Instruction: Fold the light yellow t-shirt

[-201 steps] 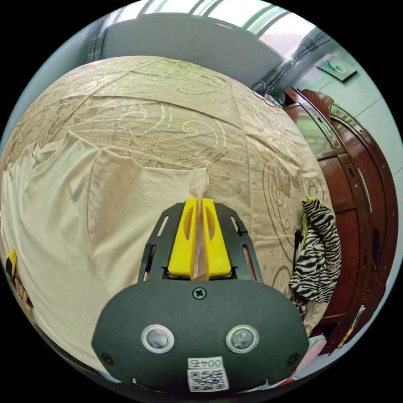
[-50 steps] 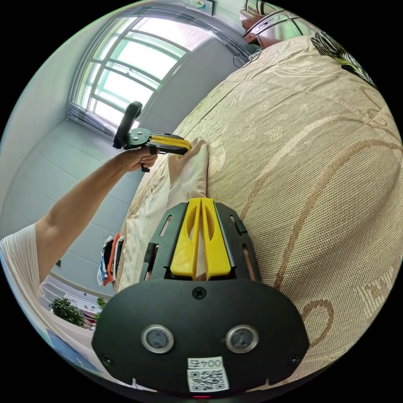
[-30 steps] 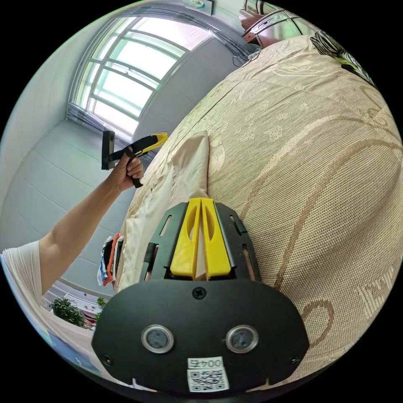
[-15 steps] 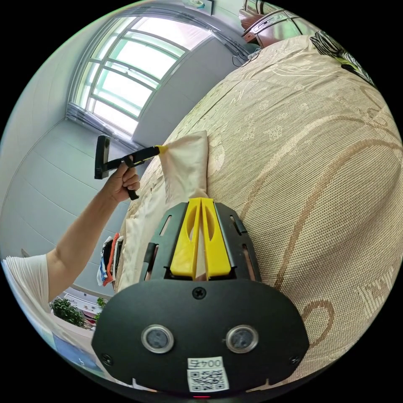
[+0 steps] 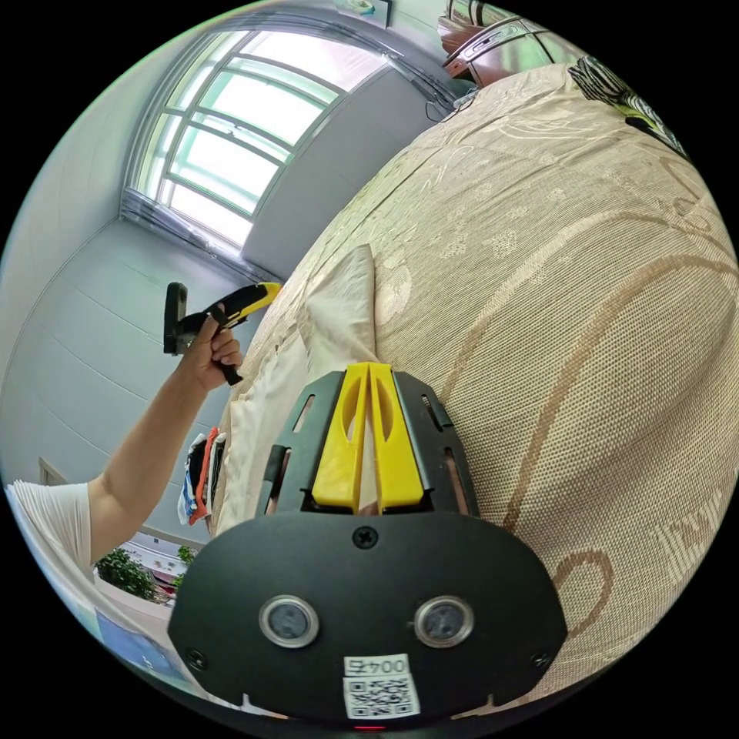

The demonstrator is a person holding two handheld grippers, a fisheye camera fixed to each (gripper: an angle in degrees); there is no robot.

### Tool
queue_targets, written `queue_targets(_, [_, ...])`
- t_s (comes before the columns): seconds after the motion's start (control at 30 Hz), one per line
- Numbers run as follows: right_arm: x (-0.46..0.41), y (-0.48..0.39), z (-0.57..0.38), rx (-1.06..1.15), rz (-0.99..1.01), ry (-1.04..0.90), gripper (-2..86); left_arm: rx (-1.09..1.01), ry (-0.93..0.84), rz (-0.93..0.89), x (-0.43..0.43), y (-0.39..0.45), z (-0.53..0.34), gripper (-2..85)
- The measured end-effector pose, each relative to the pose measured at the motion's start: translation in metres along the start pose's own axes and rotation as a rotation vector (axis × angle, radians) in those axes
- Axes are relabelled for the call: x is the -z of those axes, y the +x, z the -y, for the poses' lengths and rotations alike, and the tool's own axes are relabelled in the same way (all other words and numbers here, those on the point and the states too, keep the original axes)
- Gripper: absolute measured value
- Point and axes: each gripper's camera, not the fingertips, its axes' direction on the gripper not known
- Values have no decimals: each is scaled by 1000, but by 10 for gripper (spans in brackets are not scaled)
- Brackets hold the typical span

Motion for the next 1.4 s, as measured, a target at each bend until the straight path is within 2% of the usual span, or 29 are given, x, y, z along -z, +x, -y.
queue_targets(0.1, [5,-11,15,-4,0,2,-8,-51,-29,-153,-6,28,-51,20])
queue_targets(0.17, [7,-19,25,-9,2,3,-8,-169,-124,-272,-36,74,-98,17])
queue_targets(0.23, [10,-30,38,-17,-4,7,-8,-263,-205,-260,-70,111,-133,16])
queue_targets(0.33, [12,-46,57,-30,-12,3,-8,-316,-364,-119,-141,143,-182,15])
queue_targets(0.43, [13,-67,75,-26,-23,4,-8,-216,-329,-167,-132,132,-208,16])
queue_targets(0.5, [12,-81,86,-23,-28,4,-8,-174,-237,-198,-98,131,-237,15])
queue_targets(0.6, [10,-108,106,-14,-41,0,-8,-60,-26,-270,-16,113,-328,14])
queue_targets(0.67, [8,-125,119,-11,-44,-3,-8,87,137,-283,46,76,-432,15])
queue_targets(0.7, [5,-137,128,-10,-44,-12,-8,129,173,-283,61,64,-461,16])
queue_targets(0.77, [0,-158,143,-4,-42,-37,-8,311,283,-285,109,6,-580,18])
queue_targets(0.8, [-3,-178,154,15,-65,-58,-7,360,305,-289,119,-9,-608,19])
queue_targets(0.87, [-6,-231,166,126,-218,-89,-7,505,415,-251,164,-50,-711,19])
queue_targets(0.9, [-13,-277,168,239,-347,-122,-7,515,413,-213,172,-54,-728,19])
queue_targets(0.97, [-32,-346,165,405,-513,-195,-7,479,324,-40,180,-46,-769,15])
queue_targets(1.03, [-64,-423,149,585,-744,-323,-8,425,245,22,165,-22,-780,12])
queue_targets(1.1, [-83,-461,138,648,-860,-412,-8,348,157,89,140,14,-780,9])
queue_targets(1.17, [-97,-489,131,687,-912,-479,-8,234,39,198,97,65,-779,6])
queue_targets(1.27, [-125,-517,131,743,-934,-596,-8,158,-101,230,34,103,-783,4])
queue_targets(1.4, [-152,-552,147,784,-979,-631,-8,168,-120,235,4,117,-802,3])
